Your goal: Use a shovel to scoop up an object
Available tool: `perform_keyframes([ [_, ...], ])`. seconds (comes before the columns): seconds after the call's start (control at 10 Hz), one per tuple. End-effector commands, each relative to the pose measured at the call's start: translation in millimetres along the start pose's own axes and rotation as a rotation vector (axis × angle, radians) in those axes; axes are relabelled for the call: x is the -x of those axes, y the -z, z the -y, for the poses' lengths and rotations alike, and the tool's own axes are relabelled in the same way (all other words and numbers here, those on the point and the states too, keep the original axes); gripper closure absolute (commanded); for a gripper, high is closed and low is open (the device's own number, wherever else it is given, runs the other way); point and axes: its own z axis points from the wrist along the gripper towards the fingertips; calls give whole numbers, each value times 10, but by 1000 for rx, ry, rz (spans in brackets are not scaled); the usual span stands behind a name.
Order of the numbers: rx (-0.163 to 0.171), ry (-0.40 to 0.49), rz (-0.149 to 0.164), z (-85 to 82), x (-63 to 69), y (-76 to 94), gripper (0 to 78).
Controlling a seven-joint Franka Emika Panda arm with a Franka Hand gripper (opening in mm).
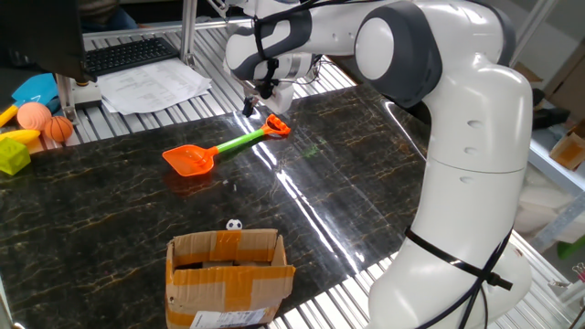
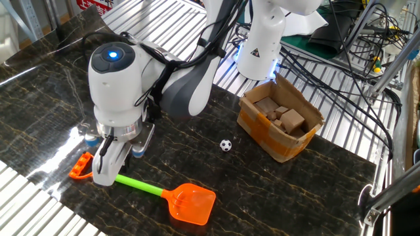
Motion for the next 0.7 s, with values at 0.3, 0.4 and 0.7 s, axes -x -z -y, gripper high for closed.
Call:
perform_keyframes([
  [0.3,21,87,-88,-8,6,15,776],
  [0.4,24,91,-95,-8,6,15,776],
  [0.7,21,79,-92,-29,-8,-22,776],
])
